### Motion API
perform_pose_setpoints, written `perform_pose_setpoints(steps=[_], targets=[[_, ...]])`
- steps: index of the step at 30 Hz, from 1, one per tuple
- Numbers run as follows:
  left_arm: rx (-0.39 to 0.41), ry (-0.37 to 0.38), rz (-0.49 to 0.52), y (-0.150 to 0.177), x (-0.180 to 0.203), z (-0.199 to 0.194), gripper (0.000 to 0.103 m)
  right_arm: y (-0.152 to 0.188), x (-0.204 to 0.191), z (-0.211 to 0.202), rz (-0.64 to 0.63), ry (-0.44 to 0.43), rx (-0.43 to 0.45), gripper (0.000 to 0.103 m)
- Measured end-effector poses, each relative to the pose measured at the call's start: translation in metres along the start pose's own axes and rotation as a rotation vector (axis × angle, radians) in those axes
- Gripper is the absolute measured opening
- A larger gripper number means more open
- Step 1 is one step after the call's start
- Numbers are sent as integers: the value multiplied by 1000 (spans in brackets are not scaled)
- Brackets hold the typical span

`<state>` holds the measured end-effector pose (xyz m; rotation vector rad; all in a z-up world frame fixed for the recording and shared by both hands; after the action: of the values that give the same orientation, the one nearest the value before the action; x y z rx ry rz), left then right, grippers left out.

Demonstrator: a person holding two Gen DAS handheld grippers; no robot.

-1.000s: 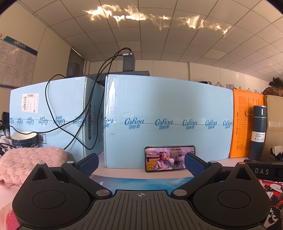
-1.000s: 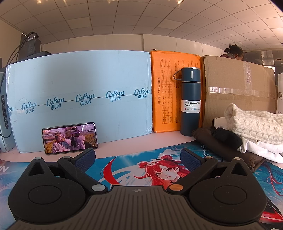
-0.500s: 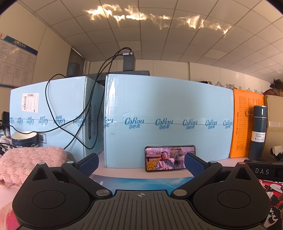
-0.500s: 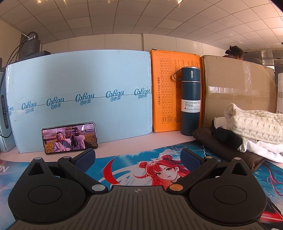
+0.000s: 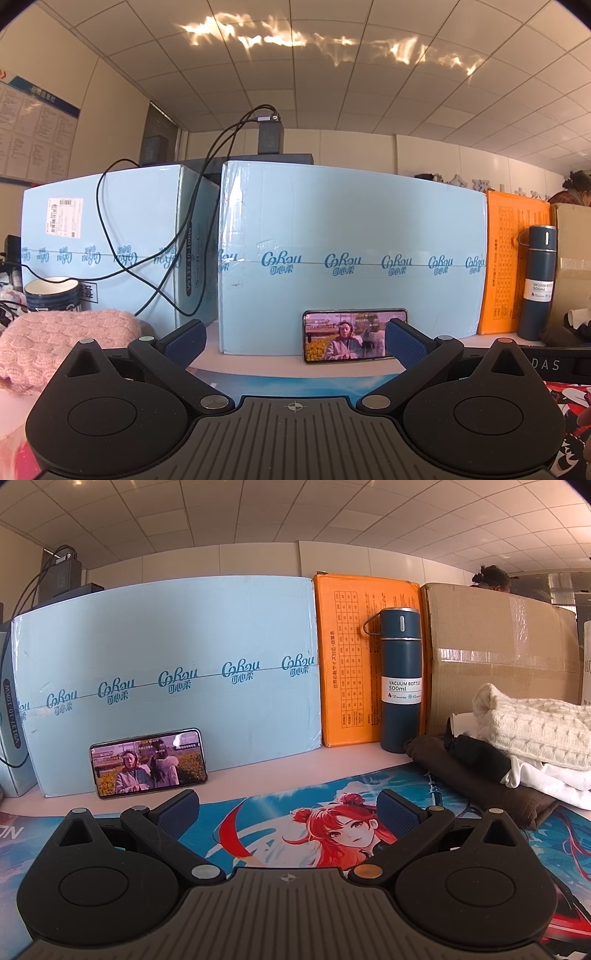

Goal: Fold clothes

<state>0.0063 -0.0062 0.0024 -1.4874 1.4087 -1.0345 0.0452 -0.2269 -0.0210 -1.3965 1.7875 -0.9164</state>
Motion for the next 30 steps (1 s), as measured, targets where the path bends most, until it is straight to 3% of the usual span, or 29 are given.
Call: perform_pose_setpoints(steps=[7,17,24,30], targets=[[14,26,-6,-2,-1,-3,103,2,2,-7,20,-47,29,103],[12,30,-64,-5,-13,-1,103,0,12,-6,85,-229,27,103],[33,-67,-168,-23,-54,-9,103,2,2,-15,60,-331,16,103],[25,-211,-88,-35,-99,-26,103,0,-33,-26,-14,-432,-78,103]])
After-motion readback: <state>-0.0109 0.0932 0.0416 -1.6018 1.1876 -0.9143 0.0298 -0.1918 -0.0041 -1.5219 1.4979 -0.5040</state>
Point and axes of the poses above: each gripper's, at about its wrist camera, not at the fingertips, and z roughly the way its jaws point, x to its right, y to its underside, the point moved 2 cm from there along z, roughly the way its jaws point, and after that the axes turned 15 degrees about -x, right-handed, at the moved point
